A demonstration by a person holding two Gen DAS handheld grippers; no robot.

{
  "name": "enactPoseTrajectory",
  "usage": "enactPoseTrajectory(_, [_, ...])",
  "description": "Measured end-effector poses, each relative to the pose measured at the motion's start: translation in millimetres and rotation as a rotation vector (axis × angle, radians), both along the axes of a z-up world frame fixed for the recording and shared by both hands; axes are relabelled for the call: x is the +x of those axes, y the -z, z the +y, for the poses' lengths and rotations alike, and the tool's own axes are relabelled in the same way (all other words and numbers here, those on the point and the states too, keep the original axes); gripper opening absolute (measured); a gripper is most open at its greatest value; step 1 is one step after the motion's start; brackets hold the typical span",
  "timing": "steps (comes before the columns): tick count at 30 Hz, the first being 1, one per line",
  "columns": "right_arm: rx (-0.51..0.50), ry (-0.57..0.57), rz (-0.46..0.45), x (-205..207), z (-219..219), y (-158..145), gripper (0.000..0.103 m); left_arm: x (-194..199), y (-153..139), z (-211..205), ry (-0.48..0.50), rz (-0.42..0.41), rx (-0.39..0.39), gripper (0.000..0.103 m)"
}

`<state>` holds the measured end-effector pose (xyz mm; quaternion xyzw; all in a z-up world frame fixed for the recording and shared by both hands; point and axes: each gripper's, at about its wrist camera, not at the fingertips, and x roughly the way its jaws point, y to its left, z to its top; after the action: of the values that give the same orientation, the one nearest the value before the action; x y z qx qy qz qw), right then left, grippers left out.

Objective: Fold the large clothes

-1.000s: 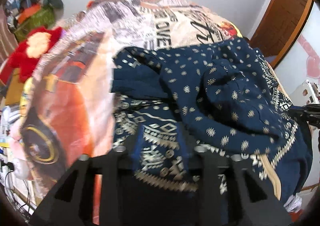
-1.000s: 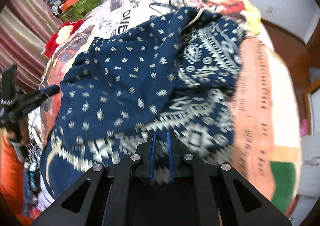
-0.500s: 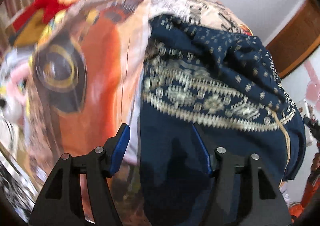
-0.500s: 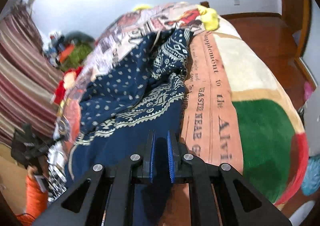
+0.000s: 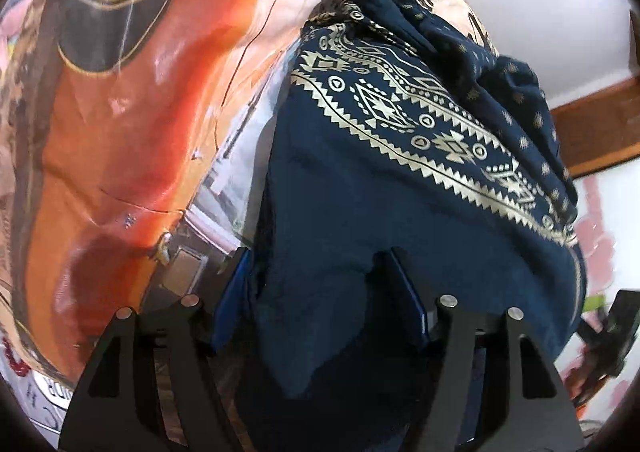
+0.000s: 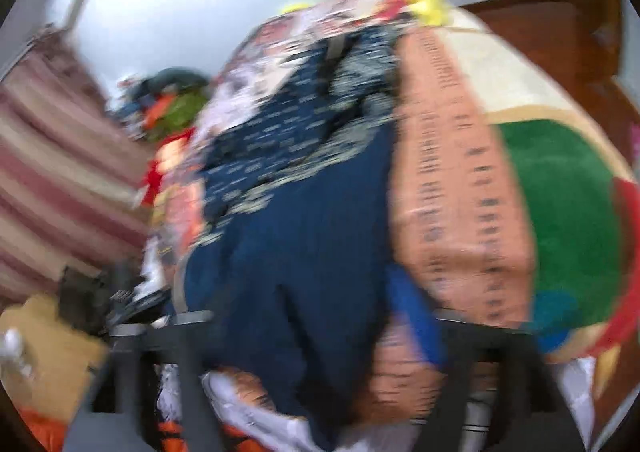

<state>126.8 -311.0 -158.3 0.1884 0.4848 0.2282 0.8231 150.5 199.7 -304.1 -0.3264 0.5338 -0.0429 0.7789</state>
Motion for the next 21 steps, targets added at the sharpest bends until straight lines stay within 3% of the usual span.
enactPoseTrajectory(5, [-0.236,-0.081,-0.055,-2,45,6,0.103,2,-8,-5,0.034,-0.018,0.038,0.065])
enactPoseTrajectory(9, [-0.258,-0.049,-0.071,-4,50,7,0.101,5,-19,-15,0.082,-0.054,0.056,0.04])
enactPoseTrajectory(11, [-0.284,-0.052,-0.106,-7,53,5,0.09,5,-25,-20,0.106,-0.073,0.083,0.029])
enactPoseTrajectory(13, [-0.312,-0.063,-0.135,-7,55,0,0.067,5,-32,-26,0.137,-0.096,0.1,0.017])
enactPoseTrajectory(14, [-0.314,-0.072,-0.145,-8,56,-1,0.06,5,-36,-28,0.146,-0.109,0.102,0.014])
enactPoseTrajectory(16, [-0.276,-0.096,-0.148,-7,56,-4,0.035,9,-51,-31,0.162,-0.152,0.099,0.011])
enactPoseTrajectory(19, [-0.245,-0.108,-0.156,0,59,-9,0.019,12,-79,-32,0.176,-0.235,0.1,0.01])
enactPoseTrajectory(21, [-0.24,-0.105,-0.179,4,60,-15,0.015,17,-97,-33,0.174,-0.289,0.101,0.01])
